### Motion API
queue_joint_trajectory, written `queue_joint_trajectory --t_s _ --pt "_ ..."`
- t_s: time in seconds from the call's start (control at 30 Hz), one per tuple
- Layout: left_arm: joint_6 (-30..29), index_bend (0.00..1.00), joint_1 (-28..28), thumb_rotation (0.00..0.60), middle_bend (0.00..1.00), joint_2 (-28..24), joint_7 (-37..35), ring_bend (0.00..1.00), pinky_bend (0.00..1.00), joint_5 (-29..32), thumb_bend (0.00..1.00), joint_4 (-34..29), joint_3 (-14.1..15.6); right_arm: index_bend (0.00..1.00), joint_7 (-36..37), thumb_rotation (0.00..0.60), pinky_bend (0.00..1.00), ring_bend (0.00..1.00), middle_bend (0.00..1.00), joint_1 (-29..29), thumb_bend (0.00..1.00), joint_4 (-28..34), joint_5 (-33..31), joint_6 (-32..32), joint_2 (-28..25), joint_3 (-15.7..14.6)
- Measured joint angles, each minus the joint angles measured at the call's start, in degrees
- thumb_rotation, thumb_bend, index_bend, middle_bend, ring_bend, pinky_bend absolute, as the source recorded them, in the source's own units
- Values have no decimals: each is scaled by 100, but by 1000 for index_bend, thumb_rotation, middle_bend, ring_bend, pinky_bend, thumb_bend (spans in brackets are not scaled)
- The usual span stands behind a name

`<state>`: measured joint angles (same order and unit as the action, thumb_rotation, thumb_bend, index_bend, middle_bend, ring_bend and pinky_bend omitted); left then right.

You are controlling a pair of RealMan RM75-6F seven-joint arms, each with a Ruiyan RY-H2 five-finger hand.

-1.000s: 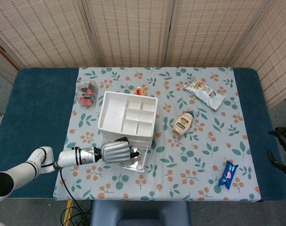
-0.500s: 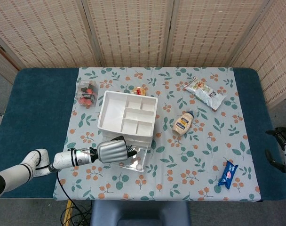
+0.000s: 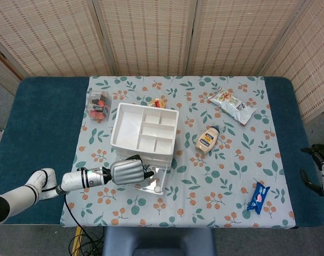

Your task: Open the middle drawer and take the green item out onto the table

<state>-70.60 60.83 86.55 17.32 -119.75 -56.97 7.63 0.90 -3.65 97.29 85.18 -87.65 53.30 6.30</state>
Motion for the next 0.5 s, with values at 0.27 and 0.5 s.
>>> queue_joint_trajectory --t_s 0.27,0.5 --pt "88 282 36 600 957 93 81 1000 1000 -1 200 -6 16 246 0 600 267 218 314 17 397 8 -7 -18 -3 -5" --pt "140 290 54 600 957 179 45 1000 1000 29 200 105 41 246 16 600 267 220 314 13 396 -16 -15 -6 8 -3"
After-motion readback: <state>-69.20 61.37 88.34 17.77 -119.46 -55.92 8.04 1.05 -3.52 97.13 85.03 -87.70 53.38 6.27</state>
